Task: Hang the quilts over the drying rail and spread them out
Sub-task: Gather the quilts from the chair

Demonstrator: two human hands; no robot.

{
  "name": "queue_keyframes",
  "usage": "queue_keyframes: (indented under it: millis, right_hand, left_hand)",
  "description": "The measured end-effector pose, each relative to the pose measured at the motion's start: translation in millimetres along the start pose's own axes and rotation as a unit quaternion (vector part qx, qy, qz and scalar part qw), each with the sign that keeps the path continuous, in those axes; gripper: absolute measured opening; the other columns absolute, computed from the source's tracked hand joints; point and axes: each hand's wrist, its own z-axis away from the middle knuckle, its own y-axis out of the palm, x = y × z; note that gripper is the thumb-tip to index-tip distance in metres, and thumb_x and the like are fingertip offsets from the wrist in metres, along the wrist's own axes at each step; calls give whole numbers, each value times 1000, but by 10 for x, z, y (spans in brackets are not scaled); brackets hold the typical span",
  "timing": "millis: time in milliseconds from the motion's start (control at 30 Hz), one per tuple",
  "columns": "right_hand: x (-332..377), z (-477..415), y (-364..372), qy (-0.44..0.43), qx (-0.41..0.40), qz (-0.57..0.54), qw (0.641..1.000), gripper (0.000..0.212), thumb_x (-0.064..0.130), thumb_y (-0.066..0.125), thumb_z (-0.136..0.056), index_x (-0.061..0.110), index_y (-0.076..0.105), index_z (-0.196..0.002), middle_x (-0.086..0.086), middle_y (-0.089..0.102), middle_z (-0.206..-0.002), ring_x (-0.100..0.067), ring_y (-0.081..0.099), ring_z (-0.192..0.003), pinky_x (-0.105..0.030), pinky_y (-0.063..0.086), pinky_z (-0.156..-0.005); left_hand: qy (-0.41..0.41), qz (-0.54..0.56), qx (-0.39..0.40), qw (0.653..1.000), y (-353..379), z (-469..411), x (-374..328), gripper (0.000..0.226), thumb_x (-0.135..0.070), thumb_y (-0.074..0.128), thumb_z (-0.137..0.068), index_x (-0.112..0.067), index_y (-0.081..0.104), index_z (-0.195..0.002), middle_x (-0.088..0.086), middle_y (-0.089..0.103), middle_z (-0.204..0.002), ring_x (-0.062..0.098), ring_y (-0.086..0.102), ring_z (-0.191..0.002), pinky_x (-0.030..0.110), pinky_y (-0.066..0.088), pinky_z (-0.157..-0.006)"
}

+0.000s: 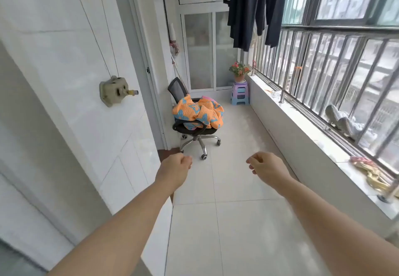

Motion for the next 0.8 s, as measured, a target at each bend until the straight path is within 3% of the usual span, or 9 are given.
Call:
queue_keyframes:
  millis: [267,467,633,800]
  right_hand:
    - [62,-972,254,21,1,8,1000,17,20,51,-91,21,66,-84,6,69,-85,-20,67,-85,-34,51,-78]
    - [-36,-1863,311,21,2,-16,1000,18,21,51,-91,17,68,-90,4,70,-86,-20,67,-85,-33,51,-75]
    - [-208,-3012,274,21,17,-16,1000,17,18,50,-90,21,67,-86,5,70,-87,-19,67,-86,-34,52,-79]
    - [-221,-4130,109,15,36,-1,999,21,19,52,-89,30,59,-73,8,69,-84,-19,67,-87,-32,51,-77]
  left_hand:
    - [-14,23,-1,1000,68,-965,106,36,-34,40,-100,-11,67,-96,2,69,-96,20,64,-91,40,51,-88]
    - [-12,36,9,999,314,-1759,-19,36,-35,39,-100,-14,68,-96,0,70,-98,20,64,-93,40,50,-89]
    - [-29,25,13,999,650,-2753,-222,30,-34,42,-99,-19,67,-91,2,70,-99,22,64,-92,43,51,-88]
    - [-66,43,12,997,856,-3669,-505,29,-27,44,-99,-15,70,-94,-2,70,-100,19,64,-95,36,50,-87]
